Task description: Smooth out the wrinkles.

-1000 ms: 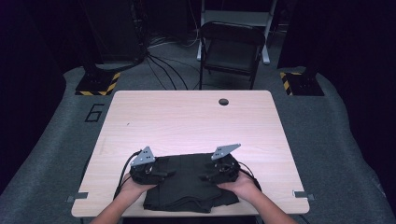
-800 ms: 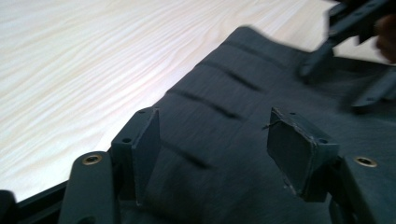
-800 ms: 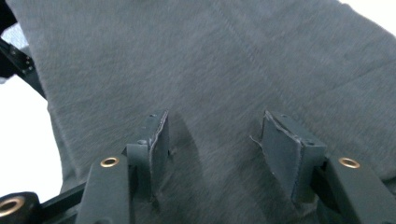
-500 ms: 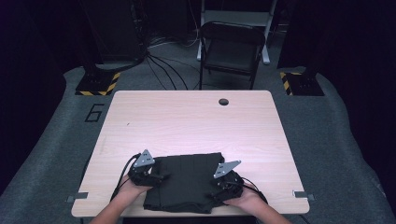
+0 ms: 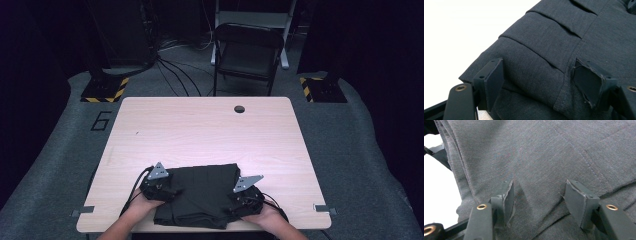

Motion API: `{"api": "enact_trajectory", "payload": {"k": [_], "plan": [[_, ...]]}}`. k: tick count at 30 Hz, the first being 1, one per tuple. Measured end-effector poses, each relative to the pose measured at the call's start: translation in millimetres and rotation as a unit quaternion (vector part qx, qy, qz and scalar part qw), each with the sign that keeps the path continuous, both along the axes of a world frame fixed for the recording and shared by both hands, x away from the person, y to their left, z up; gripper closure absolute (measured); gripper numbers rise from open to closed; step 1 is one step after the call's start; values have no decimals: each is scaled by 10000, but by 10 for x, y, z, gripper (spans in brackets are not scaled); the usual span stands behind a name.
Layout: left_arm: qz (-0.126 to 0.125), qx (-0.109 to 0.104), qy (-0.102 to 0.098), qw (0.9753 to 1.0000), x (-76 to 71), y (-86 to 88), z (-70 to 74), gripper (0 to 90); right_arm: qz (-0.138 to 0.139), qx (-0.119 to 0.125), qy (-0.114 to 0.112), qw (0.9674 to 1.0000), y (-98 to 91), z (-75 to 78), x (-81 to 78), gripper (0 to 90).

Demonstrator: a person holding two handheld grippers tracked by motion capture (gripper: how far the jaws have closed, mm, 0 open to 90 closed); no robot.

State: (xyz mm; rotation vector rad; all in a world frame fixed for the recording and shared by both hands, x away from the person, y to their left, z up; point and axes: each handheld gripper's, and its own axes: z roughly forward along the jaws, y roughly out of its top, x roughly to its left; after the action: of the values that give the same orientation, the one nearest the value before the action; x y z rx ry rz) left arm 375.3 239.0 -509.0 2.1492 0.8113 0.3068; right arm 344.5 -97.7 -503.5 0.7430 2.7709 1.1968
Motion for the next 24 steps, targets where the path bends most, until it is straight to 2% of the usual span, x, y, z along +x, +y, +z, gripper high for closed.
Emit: {"api": "enact_trajectory", "payload": {"k": [4, 5, 7, 10, 13, 16, 19, 21, 23, 24], "plan": [[142, -30, -18, 9999, 63, -6, -14, 235, -45, -22, -25, 10000, 21, 8, 39, 408], [223, -51, 37, 9997, 94, -9, -10, 234, -79, -46, 32, 10000, 29, 16, 51, 408], [325, -41, 84, 9994, 139, -27, 0, 231, -62, -95, -16, 9999, 42, 20, 94, 408], [380, 51, 47, 9993, 221, -59, 12, 230, -122, -141, 29, 9998, 61, 33, 171, 408], [446, -56, 84, 9990, 306, -53, -7, 229, -153, -115, 38, 9998, 57, 30, 243, 408], [472, -114, 30, 9988, 384, -45, -21, 227, -254, -90, 65, 9996, 61, 30, 319, 406], [453, -74, -25, 9989, 461, -43, -17, 228, -294, -78, 23, 9995, 67, 28, 397, 402], [465, -43, -135, 9988, 503, -23, -27, 230, -351, -76, 44, 9993, 80, 28, 445, 400], [518, -138, -92, 9985, 525, -11, -43, 230, -378, -73, 19, 9993, 89, 27, 482, 397], [538, -145, -146, 9983, 541, -2, -50, 230, -366, -97, 26, 9993, 89, 29, 499, 395]]}}
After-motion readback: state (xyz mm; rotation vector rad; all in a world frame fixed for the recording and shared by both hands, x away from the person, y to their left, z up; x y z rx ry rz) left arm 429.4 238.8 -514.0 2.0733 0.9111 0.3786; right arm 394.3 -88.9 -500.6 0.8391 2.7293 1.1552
